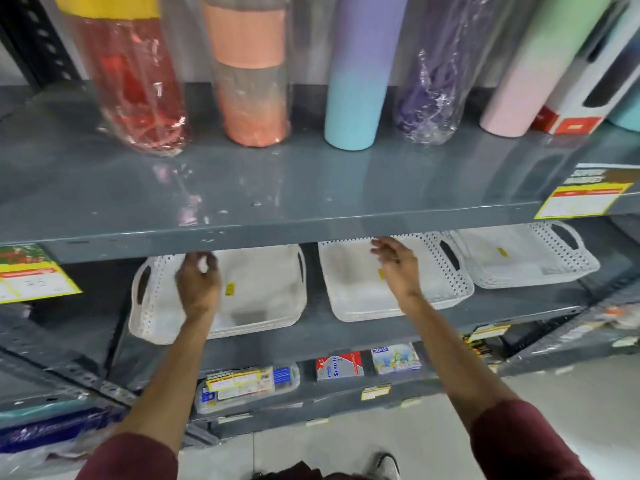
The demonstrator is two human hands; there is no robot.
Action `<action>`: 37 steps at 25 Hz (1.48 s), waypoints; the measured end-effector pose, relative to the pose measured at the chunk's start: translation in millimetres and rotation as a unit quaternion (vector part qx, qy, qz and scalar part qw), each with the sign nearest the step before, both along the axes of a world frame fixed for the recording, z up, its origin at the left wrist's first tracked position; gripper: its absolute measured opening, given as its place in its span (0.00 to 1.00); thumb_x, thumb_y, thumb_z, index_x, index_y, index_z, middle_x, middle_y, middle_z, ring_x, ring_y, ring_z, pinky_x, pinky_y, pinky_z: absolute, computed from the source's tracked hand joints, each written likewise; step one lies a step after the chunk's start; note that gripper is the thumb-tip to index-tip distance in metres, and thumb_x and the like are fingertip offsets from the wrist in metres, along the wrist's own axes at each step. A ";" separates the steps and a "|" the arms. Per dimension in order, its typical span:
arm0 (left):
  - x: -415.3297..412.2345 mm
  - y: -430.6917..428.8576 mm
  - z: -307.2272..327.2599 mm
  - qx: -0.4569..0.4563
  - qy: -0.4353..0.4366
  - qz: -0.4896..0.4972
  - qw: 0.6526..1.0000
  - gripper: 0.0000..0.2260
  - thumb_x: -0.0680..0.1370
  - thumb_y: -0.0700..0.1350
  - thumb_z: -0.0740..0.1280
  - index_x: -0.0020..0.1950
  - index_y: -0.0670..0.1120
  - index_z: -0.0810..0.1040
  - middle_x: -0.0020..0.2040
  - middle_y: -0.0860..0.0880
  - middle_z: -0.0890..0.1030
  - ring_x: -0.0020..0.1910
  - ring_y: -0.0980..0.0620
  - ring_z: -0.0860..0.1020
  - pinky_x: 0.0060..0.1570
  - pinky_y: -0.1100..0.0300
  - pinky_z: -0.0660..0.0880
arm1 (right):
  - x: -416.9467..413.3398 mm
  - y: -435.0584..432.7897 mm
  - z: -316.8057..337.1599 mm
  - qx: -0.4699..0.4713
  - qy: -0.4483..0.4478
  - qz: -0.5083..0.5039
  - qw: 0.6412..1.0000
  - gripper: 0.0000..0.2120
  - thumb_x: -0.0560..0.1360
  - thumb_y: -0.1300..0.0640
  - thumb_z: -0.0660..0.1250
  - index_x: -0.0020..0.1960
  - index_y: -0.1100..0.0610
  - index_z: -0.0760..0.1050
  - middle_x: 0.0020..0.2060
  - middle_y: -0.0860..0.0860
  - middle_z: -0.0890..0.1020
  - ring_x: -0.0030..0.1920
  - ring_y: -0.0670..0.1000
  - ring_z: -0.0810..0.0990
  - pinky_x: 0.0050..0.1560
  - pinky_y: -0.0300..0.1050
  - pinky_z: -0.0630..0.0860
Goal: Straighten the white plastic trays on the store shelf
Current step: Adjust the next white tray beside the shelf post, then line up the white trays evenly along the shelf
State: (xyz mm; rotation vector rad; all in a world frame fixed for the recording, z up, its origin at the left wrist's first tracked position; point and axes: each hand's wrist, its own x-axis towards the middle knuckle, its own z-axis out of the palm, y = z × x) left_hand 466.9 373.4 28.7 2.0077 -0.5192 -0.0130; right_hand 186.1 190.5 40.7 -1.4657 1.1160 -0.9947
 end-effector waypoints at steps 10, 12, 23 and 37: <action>-151.8 -127.8 -26.0 0.263 0.131 -0.120 0.948 0.41 0.73 0.69 0.63 0.73 0.38 0.63 0.69 0.37 0.75 0.67 0.35 0.75 0.64 0.46 0.72 | -177.6 -149.7 -25.7 -0.069 0.441 -0.031 0.894 0.37 0.78 0.40 0.62 0.78 0.61 0.57 0.74 0.60 0.68 0.72 0.61 0.68 0.68 0.56 0.69; -158.0 -132.1 -35.0 0.267 0.108 -0.103 0.952 0.37 0.74 0.66 0.64 0.70 0.39 0.64 0.67 0.37 0.77 0.65 0.35 0.77 0.62 0.44 0.75 | -183.7 -167.1 -33.0 -0.013 0.485 0.038 0.873 0.43 0.78 0.34 0.57 0.80 0.59 0.48 0.77 0.59 0.61 0.75 0.60 0.64 0.70 0.56 0.66; -188.2 -133.3 -54.2 0.233 -0.064 -0.082 0.967 0.18 0.83 0.48 0.57 0.69 0.45 0.76 0.56 0.36 0.84 0.55 0.32 0.80 0.54 0.43 0.77 | -188.2 -149.1 -55.9 -0.125 0.476 0.014 0.871 0.18 0.84 0.46 0.51 0.67 0.53 0.71 0.50 0.61 0.82 0.51 0.65 0.80 0.49 0.53 0.76; -161.8 -174.9 -55.2 0.205 0.045 -0.026 0.977 0.15 0.81 0.47 0.58 0.59 0.40 0.79 0.61 0.36 0.81 0.62 0.34 0.76 0.62 0.46 0.72 | -159.3 -178.8 -52.8 -0.037 0.380 -0.019 0.924 0.16 0.83 0.50 0.56 0.61 0.59 0.76 0.55 0.63 0.80 0.58 0.67 0.76 0.57 0.56 0.74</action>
